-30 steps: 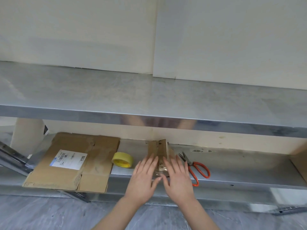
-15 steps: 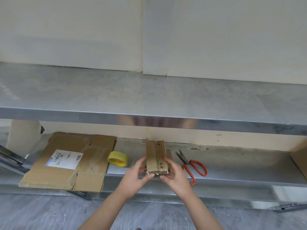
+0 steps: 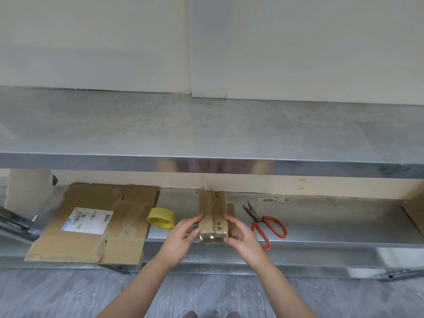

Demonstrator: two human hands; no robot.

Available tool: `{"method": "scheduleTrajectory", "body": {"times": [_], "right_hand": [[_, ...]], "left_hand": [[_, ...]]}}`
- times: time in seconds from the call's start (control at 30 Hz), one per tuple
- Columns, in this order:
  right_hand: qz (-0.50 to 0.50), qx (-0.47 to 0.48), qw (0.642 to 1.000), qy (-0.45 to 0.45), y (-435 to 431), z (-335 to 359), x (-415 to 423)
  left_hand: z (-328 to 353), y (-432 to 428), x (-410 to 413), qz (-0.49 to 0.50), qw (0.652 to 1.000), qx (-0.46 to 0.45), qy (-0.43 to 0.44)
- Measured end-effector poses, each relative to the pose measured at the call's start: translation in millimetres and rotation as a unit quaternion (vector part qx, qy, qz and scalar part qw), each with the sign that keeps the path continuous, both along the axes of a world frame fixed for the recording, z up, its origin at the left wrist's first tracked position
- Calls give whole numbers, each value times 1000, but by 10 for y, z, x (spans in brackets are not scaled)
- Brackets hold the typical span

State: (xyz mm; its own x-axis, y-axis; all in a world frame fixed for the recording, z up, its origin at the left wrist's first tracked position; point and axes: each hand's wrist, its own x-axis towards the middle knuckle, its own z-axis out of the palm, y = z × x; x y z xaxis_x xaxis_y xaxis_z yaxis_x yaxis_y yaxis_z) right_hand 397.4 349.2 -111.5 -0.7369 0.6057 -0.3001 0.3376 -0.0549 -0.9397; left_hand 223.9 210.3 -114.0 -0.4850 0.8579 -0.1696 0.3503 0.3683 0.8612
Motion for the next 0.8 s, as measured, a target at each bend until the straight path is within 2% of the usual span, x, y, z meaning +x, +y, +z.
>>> {"method": "scheduleTrajectory", "body": {"times": [0.1, 0.23, 0.33, 0.47, 0.57, 0.67, 0.8], "right_hand": [[20, 51, 998, -15, 32, 0, -13], [-5, 174, 984, -29, -5, -5, -116], [-5, 195, 980, -40, -48, -33, -144], [72, 113, 989, -65, 147, 50, -51], [106, 121, 983, -85, 311, 155, -61], [102, 141, 981, -90, 334, 186, -136], [74, 136, 984, -82, 297, 129, -135]], "left_hand": [[-4, 57, 5, -22, 999, 10, 23], [-32, 164, 20, -19, 990, 6, 139], [-26, 178, 51, -15, 981, 4, 193], [96, 165, -65, -77, 993, -38, 84], [221, 168, -301, -153, 981, -82, 90], [244, 201, -384, -121, 987, -74, 76], [141, 186, -326, -90, 989, -45, 109]]}}
